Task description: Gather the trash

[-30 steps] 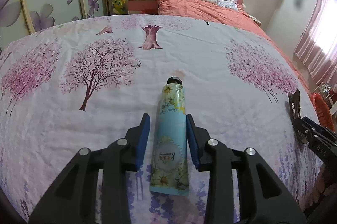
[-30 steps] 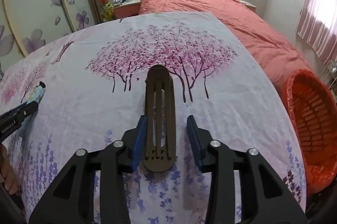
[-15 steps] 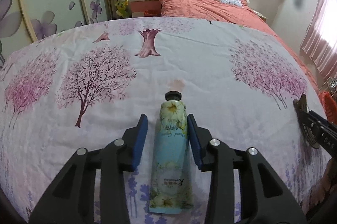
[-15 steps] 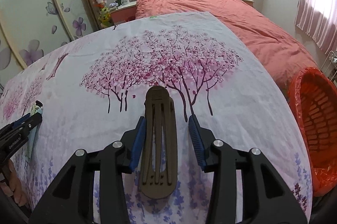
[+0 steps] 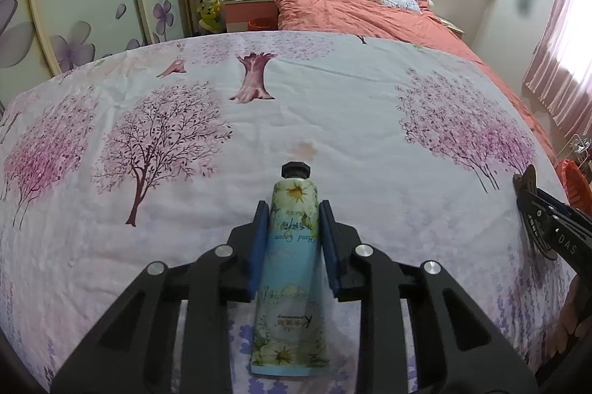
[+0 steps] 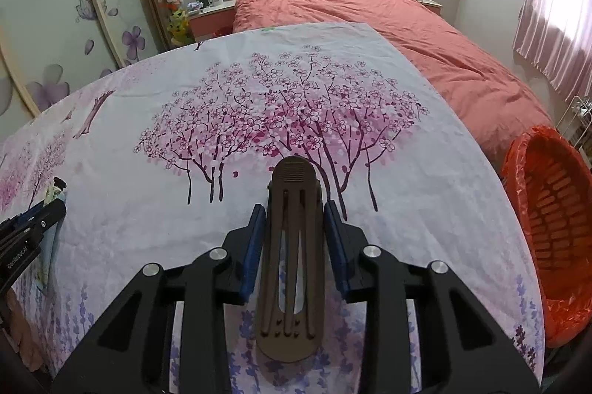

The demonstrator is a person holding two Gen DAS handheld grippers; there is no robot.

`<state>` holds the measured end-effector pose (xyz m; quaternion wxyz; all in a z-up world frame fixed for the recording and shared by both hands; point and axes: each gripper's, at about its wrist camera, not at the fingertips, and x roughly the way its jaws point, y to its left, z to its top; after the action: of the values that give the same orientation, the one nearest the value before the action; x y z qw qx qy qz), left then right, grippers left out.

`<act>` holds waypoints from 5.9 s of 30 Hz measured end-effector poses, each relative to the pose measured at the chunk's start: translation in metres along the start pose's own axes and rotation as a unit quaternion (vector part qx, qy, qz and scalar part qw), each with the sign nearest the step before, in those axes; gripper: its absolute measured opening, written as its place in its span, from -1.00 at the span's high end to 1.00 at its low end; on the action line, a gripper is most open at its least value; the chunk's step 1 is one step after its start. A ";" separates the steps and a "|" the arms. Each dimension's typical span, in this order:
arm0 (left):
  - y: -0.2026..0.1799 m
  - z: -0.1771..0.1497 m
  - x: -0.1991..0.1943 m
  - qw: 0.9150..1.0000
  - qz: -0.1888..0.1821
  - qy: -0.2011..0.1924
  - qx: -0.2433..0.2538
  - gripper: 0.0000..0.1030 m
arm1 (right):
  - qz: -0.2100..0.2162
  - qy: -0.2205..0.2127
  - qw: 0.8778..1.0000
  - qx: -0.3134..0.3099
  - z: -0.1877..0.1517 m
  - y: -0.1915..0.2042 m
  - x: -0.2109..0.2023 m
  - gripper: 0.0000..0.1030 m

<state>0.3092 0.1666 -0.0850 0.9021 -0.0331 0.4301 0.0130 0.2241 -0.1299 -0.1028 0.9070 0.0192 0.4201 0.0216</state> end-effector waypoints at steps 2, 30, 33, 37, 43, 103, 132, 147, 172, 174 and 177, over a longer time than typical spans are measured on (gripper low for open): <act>0.000 -0.001 -0.001 1.000 -0.002 0.000 -0.003 0.47 | 0.001 -0.001 1.000 0.000 -0.001 0.000 -0.001 0.36; -0.075 0.014 -0.100 0.994 -0.061 -0.078 0.054 0.47 | 0.041 -0.095 0.994 0.033 0.001 -0.048 -0.095 0.36; -0.091 0.015 -0.113 0.992 -0.073 -0.085 0.063 0.47 | 0.038 -0.109 0.993 0.034 0.000 -0.057 -0.107 0.36; -0.112 0.014 -0.126 0.989 -0.092 -0.089 0.075 0.47 | 0.034 -0.125 0.991 0.037 0.000 -0.070 -0.123 0.36; -0.150 0.012 -0.141 0.982 -0.124 -0.099 0.102 0.47 | 0.026 -0.150 0.987 0.048 -0.006 -0.095 -0.142 0.36; -0.215 -0.098 -0.214 0.960 -0.100 -0.223 0.137 -0.91 | -0.181 -0.272 0.938 0.112 -0.129 -0.156 -0.242 -0.96; -0.125 -0.202 -0.258 0.978 -0.022 -0.203 0.034 -0.92 | -0.203 -0.220 0.946 0.124 -0.182 -0.102 -0.248 -0.96; -0.129 -0.202 -0.252 0.984 -0.020 -0.173 0.033 -0.92 | -0.206 -0.197 0.950 0.124 -0.185 -0.095 -0.244 -0.96; -0.143 -0.203 -0.256 0.985 -0.020 -0.169 0.036 -0.92 | -0.214 -0.194 0.948 0.134 -0.185 -0.101 -0.246 -0.96; -0.144 -0.203 -0.257 0.984 -0.016 -0.172 0.035 -0.92 | -0.214 -0.194 0.948 0.134 -0.185 -0.101 -0.246 -0.96; -0.144 -0.202 -0.259 0.984 -0.010 -0.174 0.035 -0.92 | -0.214 -0.194 0.948 0.134 -0.185 -0.101 -0.247 -0.96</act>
<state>-0.0029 0.0095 -0.0041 0.9638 -0.0033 0.2666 -0.0051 -0.0736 -0.2411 -0.0398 0.9434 0.0542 0.2295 -0.2333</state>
